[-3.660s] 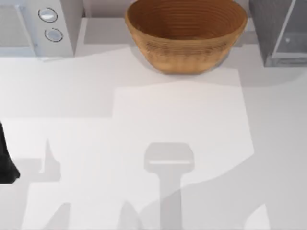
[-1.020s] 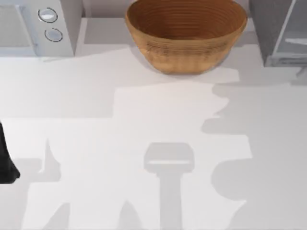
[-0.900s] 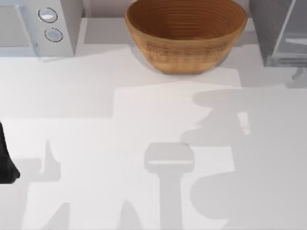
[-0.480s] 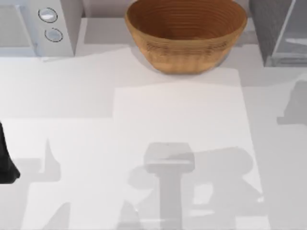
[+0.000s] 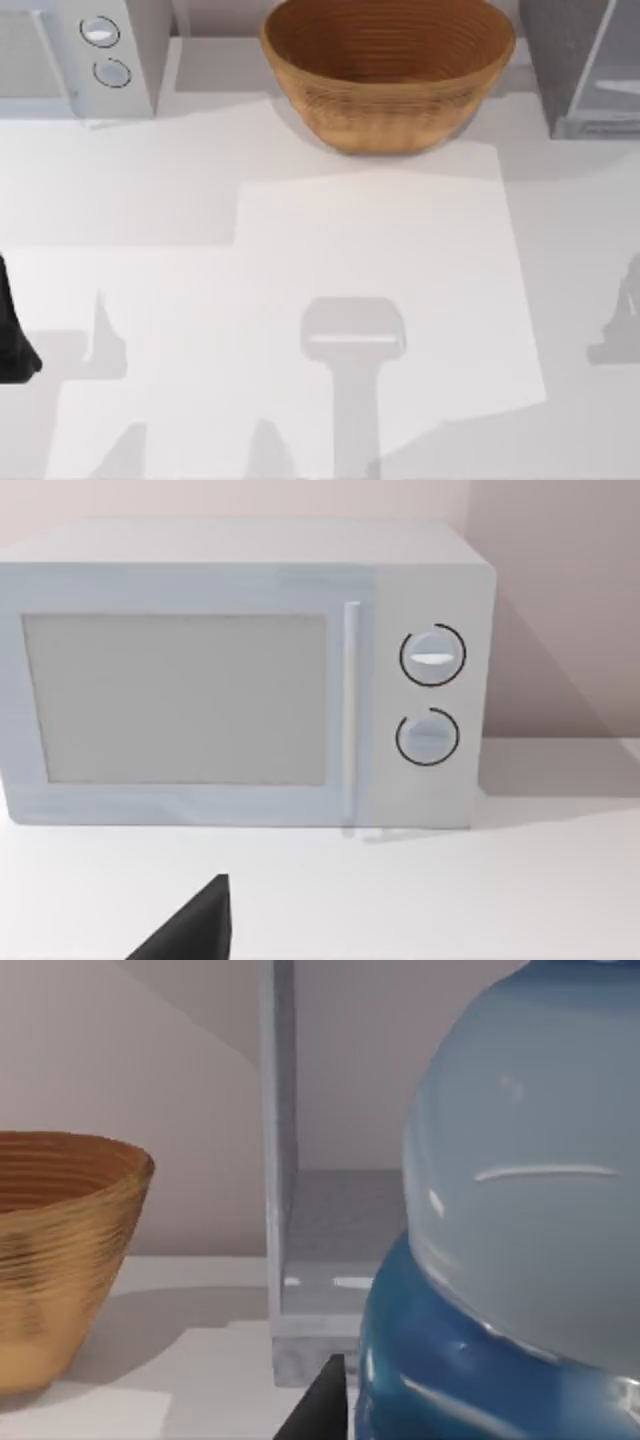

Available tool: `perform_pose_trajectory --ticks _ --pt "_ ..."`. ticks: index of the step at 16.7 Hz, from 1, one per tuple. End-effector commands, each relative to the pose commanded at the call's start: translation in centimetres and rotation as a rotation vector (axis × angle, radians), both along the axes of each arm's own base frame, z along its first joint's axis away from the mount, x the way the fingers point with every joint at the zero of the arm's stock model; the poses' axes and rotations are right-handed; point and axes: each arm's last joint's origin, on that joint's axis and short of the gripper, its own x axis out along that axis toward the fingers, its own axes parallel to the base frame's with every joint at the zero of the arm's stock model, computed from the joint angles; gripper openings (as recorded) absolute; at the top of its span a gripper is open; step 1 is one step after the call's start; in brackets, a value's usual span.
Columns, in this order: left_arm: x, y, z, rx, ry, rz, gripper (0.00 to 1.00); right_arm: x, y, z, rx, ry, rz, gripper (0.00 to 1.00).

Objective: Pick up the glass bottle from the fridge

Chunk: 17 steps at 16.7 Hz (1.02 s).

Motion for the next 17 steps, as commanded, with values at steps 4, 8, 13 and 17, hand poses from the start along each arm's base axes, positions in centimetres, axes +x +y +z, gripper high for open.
perform_pose_trajectory --ticks 4,8,13,17 --pt "0.0 0.0 0.0 0.0 0.0 0.0 1.0 -0.6 0.2 -1.9 -0.001 0.022 -0.002 0.0" --pt "0.0 0.0 0.0 0.0 0.0 0.0 1.0 -0.6 0.2 -2.0 -0.001 0.022 -0.002 0.0" --pt "0.0 0.0 0.0 0.0 0.0 0.0 1.0 -0.4 0.5 -0.8 0.002 0.004 0.004 0.0" --pt "0.0 0.0 0.0 0.0 0.0 0.0 1.0 0.8 2.0 2.7 0.015 -0.032 0.017 0.0"
